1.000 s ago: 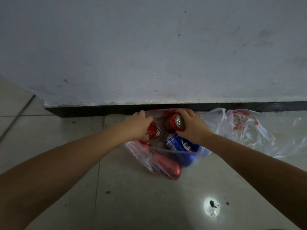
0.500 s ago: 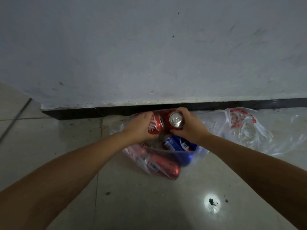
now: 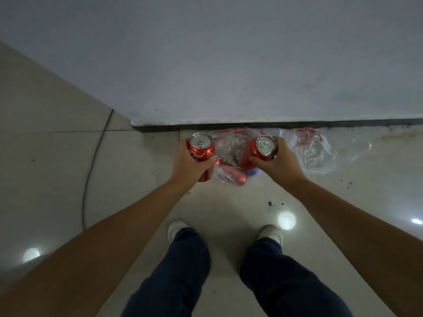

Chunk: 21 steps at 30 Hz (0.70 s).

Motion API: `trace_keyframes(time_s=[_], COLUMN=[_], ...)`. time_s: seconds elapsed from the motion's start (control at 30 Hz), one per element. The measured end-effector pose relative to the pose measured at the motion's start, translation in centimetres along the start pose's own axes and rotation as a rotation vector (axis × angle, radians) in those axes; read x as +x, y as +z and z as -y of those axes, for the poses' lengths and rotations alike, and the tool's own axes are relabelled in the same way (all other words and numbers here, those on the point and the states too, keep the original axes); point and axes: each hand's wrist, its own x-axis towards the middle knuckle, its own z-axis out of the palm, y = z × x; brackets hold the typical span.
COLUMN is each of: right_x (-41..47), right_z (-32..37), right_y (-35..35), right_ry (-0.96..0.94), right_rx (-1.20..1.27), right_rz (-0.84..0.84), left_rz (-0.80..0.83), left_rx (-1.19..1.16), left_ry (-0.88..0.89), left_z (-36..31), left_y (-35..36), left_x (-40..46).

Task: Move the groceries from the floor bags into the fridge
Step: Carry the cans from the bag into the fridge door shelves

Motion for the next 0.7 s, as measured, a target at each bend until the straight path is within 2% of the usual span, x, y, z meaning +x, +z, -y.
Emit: trace_keyframes(time_s=[0.2,0.37,0.53,0.7], right_x=[-9.1,-15.7,-21.5,-30.4], right_z=[9.6,16.1,19.6,18.9], right_y=[-6.0,-11.5,-16.8,-20.8], right_ry=[0.015,-0.003,0.018,0.09], right_rx=[0.039,0.089,0.151,0.253], right_rz=[0.054,0.007,-0.166,-0.42], left_rz=[-0.043,0.042,0.144,0.426], left_rx=[-0.005,0.056,0.136,0.228], left_ry=[0.011,0.118,0.215,0.366], left_z=[-10.2,-17.9,-24.2,-29.8], left_y=[-5.2,-7.2,-7.3,-4.8], left_x=[-9.4,-15.7,-19.8,-25.8])
